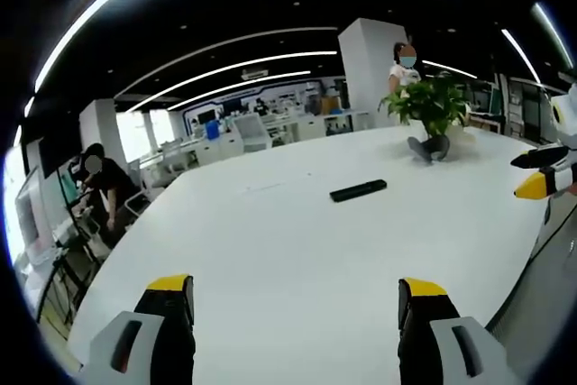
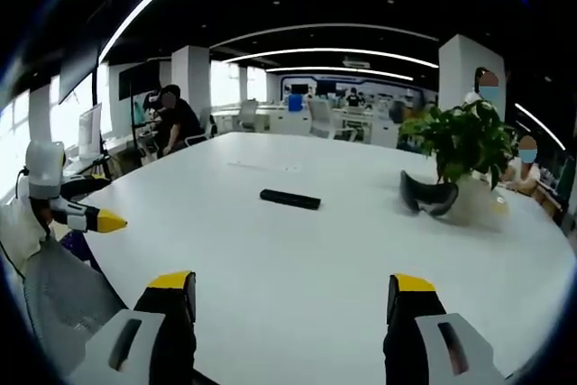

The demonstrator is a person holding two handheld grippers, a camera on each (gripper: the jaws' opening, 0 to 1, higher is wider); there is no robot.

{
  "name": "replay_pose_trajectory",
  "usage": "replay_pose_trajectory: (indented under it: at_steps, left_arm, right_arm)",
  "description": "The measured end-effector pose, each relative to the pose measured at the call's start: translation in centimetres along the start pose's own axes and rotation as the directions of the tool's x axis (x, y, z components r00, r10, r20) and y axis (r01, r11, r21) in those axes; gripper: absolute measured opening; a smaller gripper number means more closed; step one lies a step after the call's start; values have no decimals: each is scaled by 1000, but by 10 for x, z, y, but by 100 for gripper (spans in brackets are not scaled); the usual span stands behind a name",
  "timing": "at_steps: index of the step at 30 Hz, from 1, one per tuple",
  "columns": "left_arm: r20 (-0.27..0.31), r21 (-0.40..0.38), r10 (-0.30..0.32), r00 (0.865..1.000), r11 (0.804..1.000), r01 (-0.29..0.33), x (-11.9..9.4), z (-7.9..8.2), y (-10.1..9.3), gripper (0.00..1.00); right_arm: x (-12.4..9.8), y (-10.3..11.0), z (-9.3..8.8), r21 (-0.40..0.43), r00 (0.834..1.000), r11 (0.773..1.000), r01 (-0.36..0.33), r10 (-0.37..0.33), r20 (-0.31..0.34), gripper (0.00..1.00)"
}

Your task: Press the specified remote control buttons in sequence, fully releasing each button before pressing the next.

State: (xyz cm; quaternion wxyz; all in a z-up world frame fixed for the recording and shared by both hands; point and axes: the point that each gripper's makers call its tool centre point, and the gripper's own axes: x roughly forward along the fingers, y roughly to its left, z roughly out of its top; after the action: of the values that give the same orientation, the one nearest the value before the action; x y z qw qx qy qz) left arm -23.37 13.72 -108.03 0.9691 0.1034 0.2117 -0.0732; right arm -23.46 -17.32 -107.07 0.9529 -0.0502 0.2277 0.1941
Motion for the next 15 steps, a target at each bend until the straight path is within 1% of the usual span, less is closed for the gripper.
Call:
replay_pose_trajectory:
  at_steps: [15]
  left_arm:
    - [-9,6,1,1000,1000,-1,0,-2,0,97]
  right_arm:
    - [0,0,-1,1,1000,1000,2,-2,-6,86]
